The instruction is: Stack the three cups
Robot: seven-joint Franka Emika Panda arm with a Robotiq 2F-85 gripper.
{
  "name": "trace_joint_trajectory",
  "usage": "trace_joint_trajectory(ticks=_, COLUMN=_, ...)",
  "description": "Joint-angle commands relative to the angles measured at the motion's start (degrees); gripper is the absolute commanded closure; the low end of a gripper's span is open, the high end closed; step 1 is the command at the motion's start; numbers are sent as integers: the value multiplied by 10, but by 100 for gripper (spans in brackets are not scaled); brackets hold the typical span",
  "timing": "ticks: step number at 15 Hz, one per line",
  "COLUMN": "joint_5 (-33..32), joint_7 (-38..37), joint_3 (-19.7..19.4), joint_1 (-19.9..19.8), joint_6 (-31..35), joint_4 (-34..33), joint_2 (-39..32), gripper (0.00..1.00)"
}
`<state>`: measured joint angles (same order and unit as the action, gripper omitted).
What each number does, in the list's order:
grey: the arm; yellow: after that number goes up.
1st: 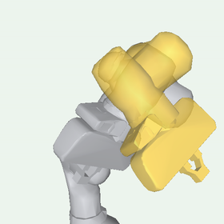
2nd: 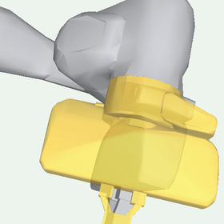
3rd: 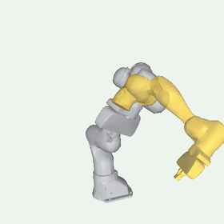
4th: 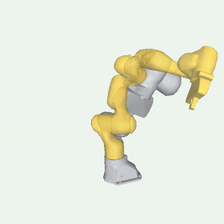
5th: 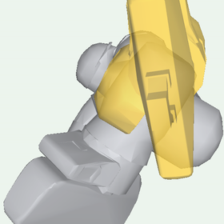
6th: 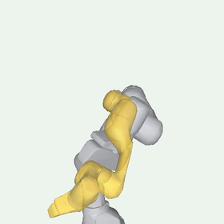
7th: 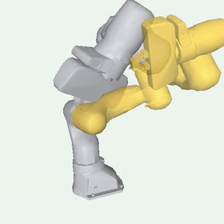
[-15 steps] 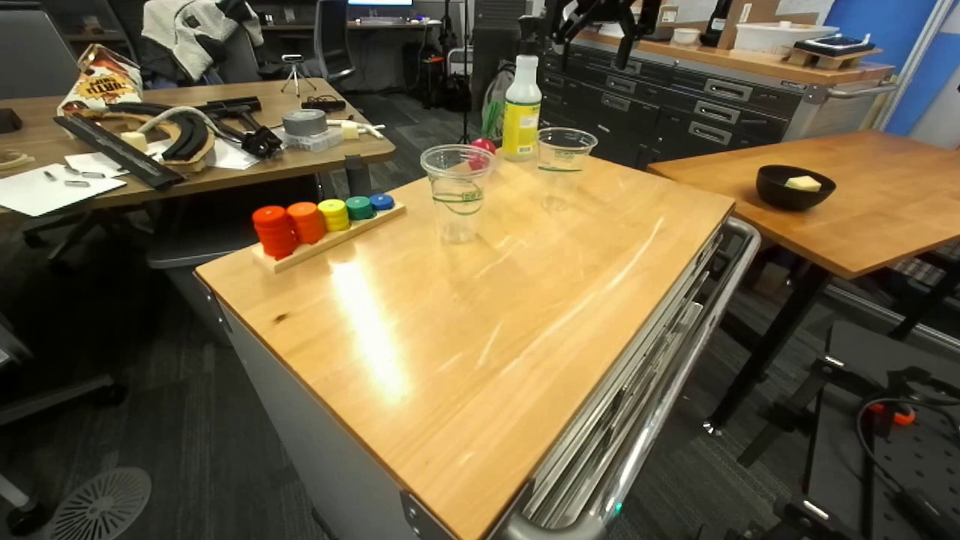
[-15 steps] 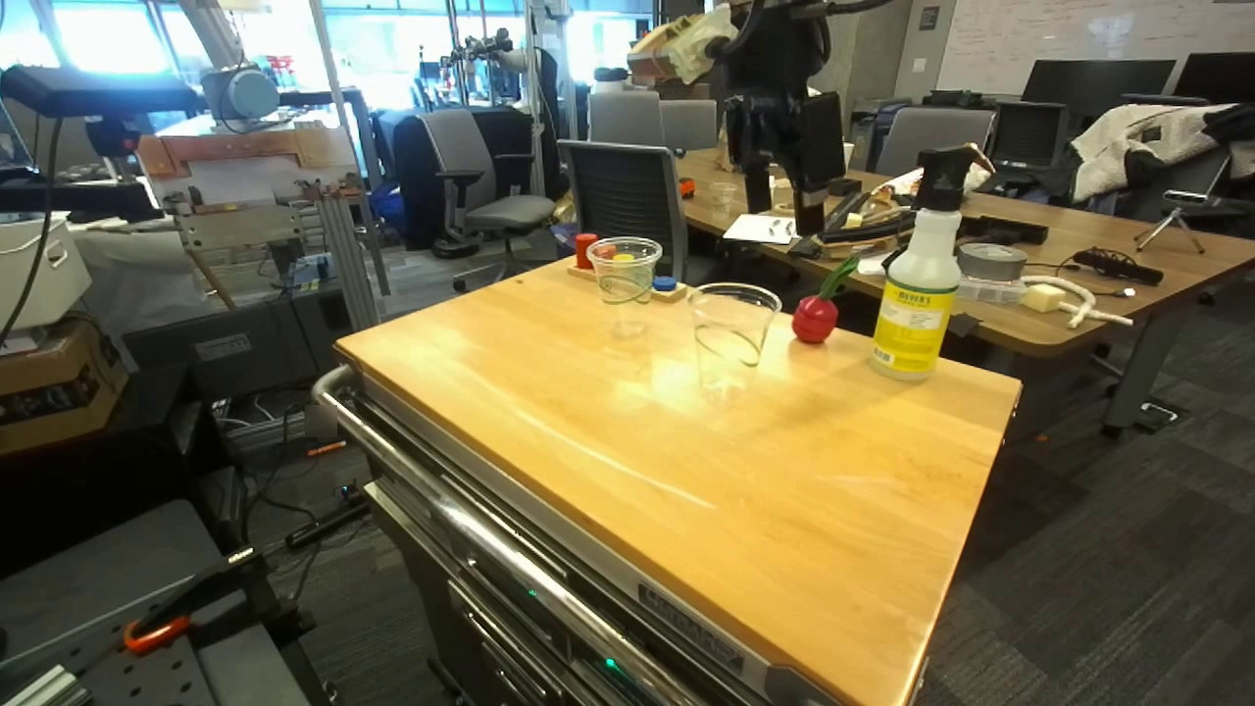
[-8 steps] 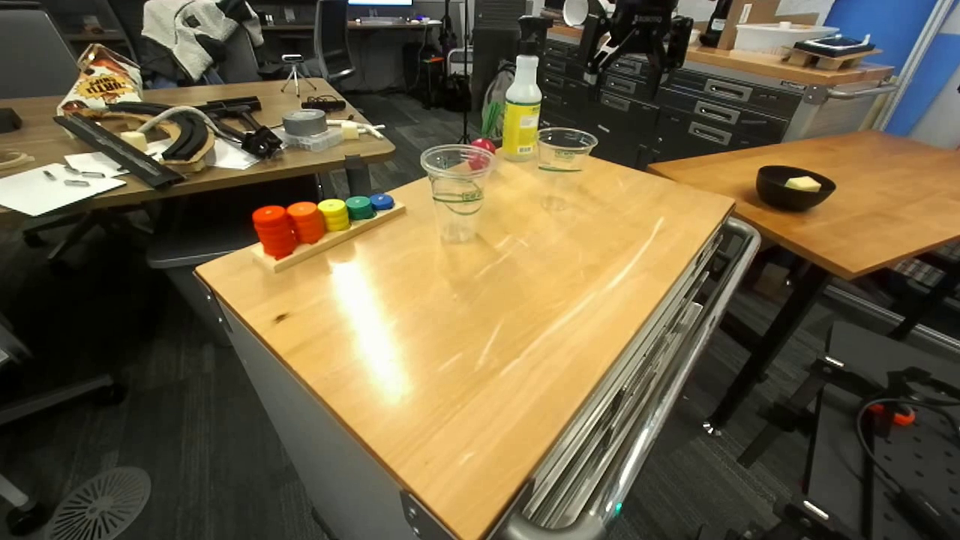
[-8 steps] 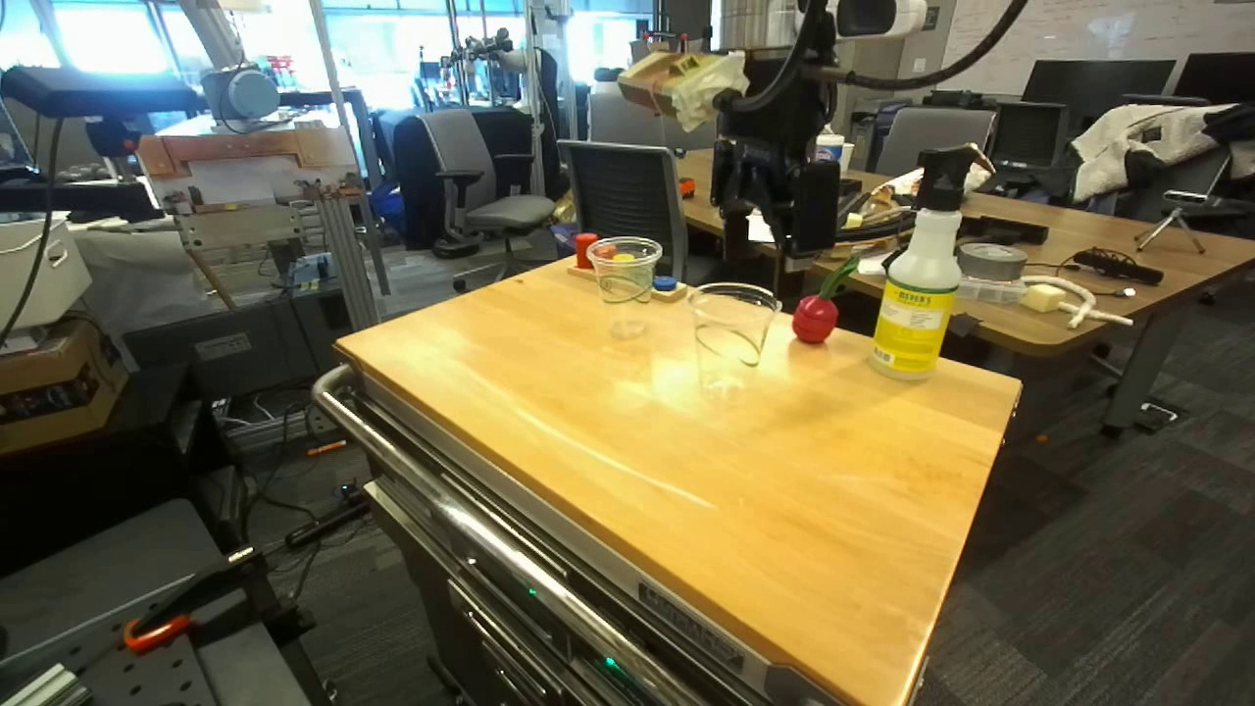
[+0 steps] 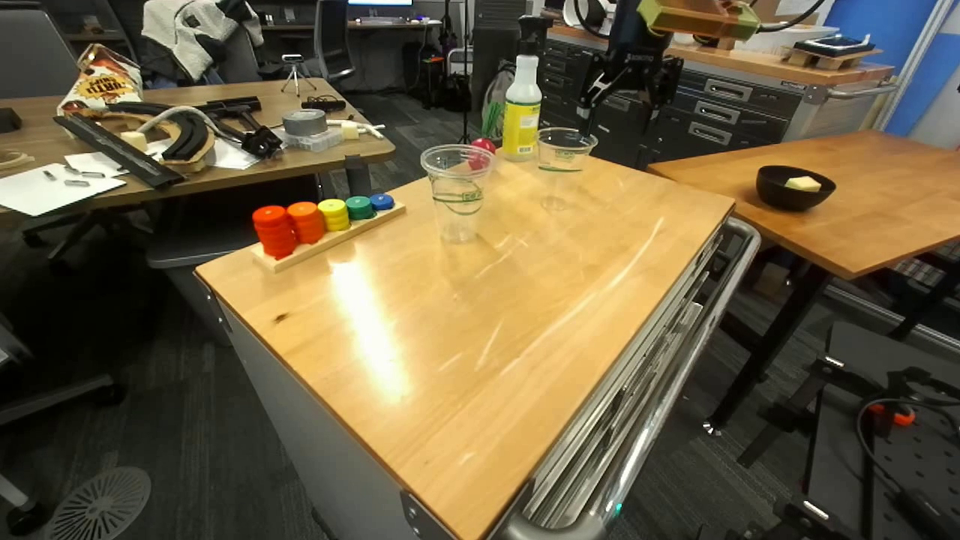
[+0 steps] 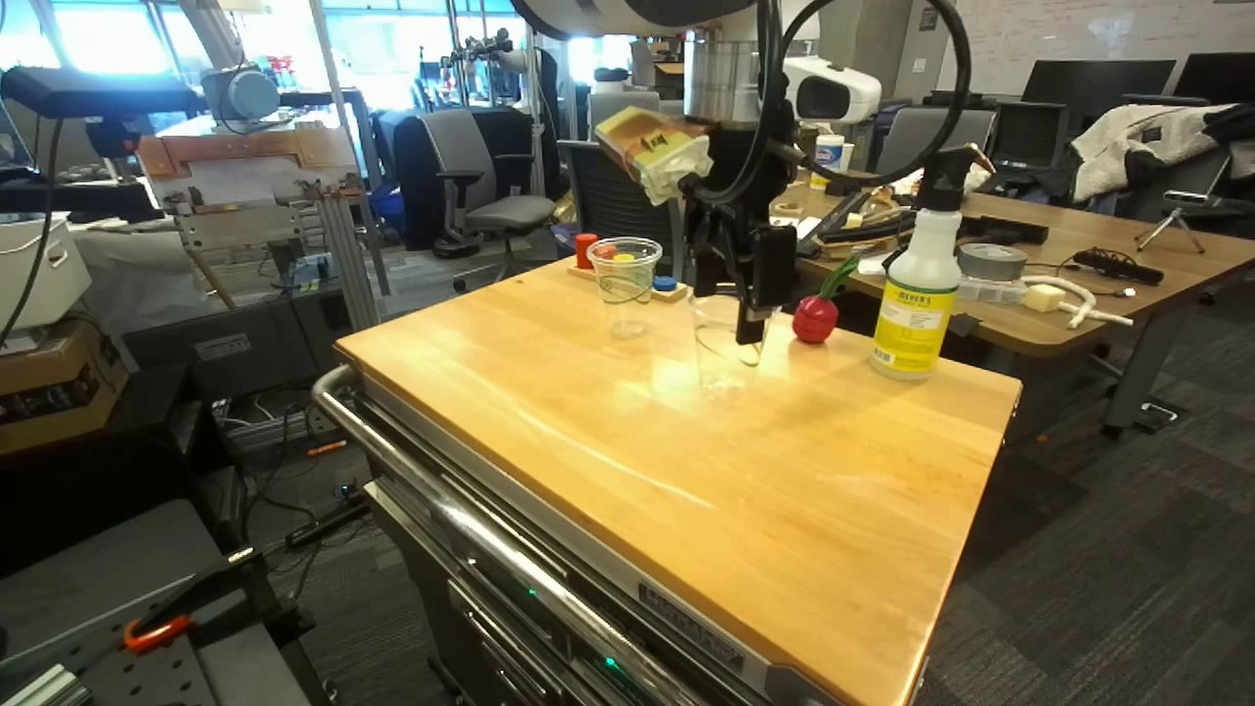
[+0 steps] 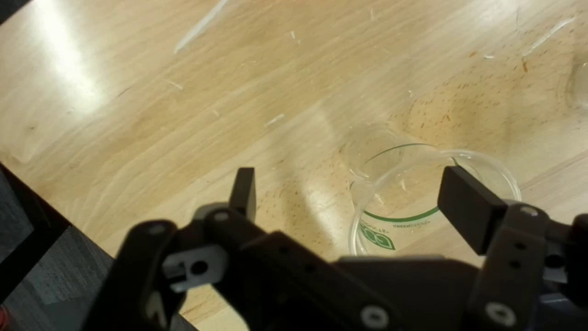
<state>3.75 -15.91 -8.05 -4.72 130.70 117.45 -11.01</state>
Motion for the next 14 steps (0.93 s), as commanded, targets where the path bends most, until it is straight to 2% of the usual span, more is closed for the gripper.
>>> trace_joint_trajectory(ticks=1, joint_5=20, joint_7=2, joint_3=10, joint_1=-2, joint_6=50, joint_4=4, joint_2=-4, gripper=0)
trace_joint_trajectory(ticks=7, joint_5=1, joint_7=-13, joint_3=9, joint_1=5, joint_6=80, joint_4=2, joint_2=-23, gripper=0)
trace_joint_trajectory(ticks=8, joint_5=0, joint_7=-15, joint_3=9, joint_1=5, joint_6=79, joint_4=1, joint_2=-26, gripper=7)
trace_joint_trajectory(ticks=9, joint_5=0, joint_7=-15, joint_3=8, joint_1=5, joint_6=76, joint_4=1, joint_2=-29, gripper=27)
trace_joint_trajectory(ticks=11, joint_5=-1, joint_7=-21, joint_3=7, joint_1=5, joint_6=73, joint_4=0, joint_2=-34, gripper=31)
trace_joint_trajectory(ticks=14, joint_5=1, joint_7=-32, joint_3=6, joint_1=6, joint_6=69, joint_4=-2, joint_2=-38, gripper=54)
